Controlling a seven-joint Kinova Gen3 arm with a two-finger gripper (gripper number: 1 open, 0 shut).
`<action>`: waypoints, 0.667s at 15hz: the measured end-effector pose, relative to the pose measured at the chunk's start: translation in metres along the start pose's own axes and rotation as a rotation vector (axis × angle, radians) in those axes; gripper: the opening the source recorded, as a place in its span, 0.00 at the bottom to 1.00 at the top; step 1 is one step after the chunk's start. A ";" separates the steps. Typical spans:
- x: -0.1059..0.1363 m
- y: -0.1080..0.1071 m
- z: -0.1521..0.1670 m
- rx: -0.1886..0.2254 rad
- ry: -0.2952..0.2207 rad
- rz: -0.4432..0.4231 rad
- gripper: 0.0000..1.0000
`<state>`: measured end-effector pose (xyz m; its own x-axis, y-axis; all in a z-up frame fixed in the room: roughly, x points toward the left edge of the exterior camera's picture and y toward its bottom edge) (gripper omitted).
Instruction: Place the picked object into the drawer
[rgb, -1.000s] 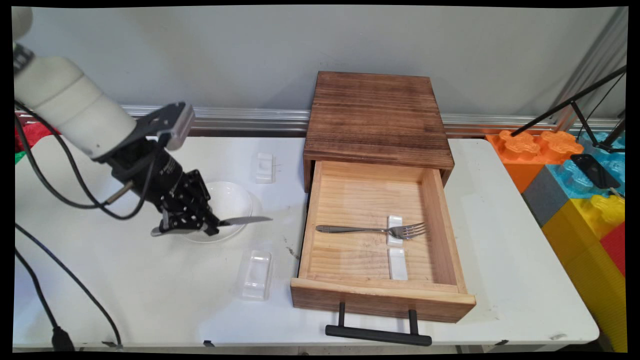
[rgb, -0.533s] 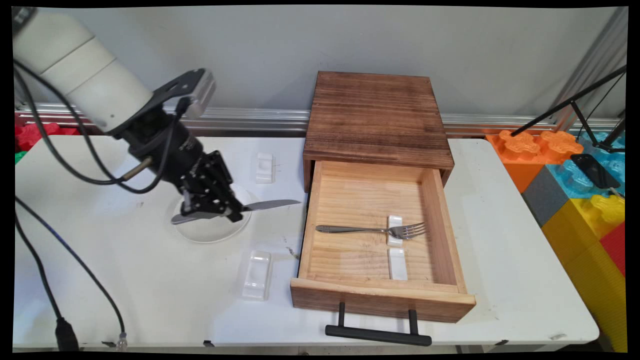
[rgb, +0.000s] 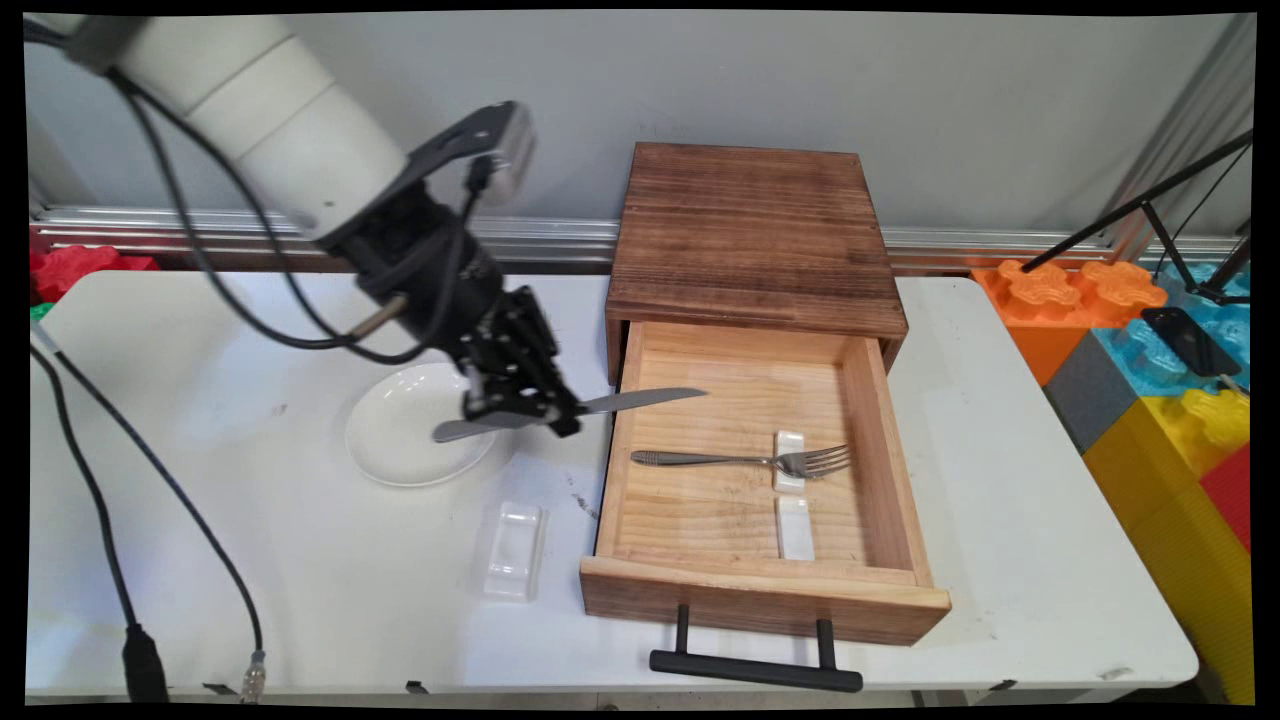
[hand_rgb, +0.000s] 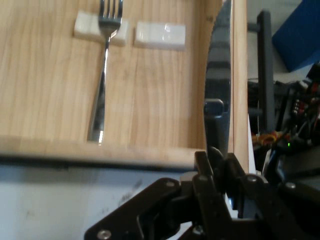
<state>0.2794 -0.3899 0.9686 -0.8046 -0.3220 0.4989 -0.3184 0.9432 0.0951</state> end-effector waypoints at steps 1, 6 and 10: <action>0.008 0.000 0.005 -0.004 0.006 0.004 0.00; 0.040 -0.004 0.029 -0.007 0.033 0.021 0.00; 0.063 -0.008 0.055 0.004 0.057 0.034 0.00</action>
<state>0.2035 -0.4227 0.9517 -0.7854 -0.2845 0.5497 -0.2936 0.9531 0.0737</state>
